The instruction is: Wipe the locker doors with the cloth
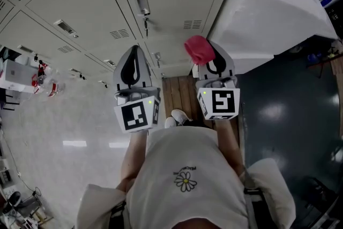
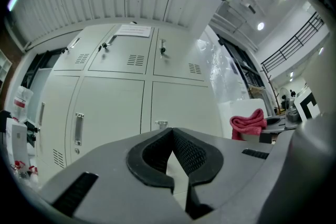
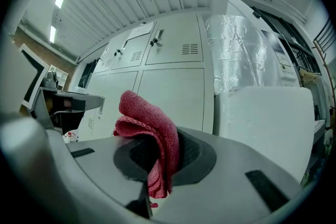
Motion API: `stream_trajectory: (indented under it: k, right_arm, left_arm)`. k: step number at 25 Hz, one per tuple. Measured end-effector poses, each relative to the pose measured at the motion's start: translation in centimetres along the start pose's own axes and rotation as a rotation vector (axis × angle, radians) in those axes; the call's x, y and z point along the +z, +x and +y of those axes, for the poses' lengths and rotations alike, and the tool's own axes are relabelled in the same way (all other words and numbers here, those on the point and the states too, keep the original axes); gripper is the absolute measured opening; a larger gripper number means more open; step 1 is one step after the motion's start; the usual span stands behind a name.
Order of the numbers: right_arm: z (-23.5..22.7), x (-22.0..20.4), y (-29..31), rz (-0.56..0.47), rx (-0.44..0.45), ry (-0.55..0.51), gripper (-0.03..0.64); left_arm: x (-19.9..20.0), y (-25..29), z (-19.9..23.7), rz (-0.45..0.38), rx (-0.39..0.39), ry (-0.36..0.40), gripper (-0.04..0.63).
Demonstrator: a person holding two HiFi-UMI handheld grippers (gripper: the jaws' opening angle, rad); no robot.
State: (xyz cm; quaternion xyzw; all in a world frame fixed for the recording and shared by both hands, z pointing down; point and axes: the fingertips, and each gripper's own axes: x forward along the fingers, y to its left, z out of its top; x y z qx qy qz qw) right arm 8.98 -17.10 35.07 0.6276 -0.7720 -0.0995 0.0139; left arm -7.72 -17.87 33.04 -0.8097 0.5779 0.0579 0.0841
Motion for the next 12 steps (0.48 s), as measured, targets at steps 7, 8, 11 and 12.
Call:
stream_trajectory:
  k: [7, 8, 11, 12]
  right_arm:
    - [0.34, -0.14, 0.04, -0.002, 0.015, -0.003, 0.04]
    - [0.38, -0.26, 0.11, 0.002, 0.018, -0.004, 0.04]
    - [0.38, -0.47, 0.42, 0.004, 0.021, -0.004, 0.04]
    - [0.37, -0.53, 0.51, 0.003, 0.022, -0.004, 0.04]
  left_arm:
    - [0.01, -0.23, 0.06, 0.005, 0.003, 0.01, 0.017]
    - [-0.01, -0.18, 0.14, 0.005, 0.006, 0.011, 0.017]
    - [-0.03, 0.15, 0.36, -0.001, 0.012, 0.015, 0.017]
    - [-0.05, 0.26, 0.41, -0.003, 0.014, 0.016, 0.017]
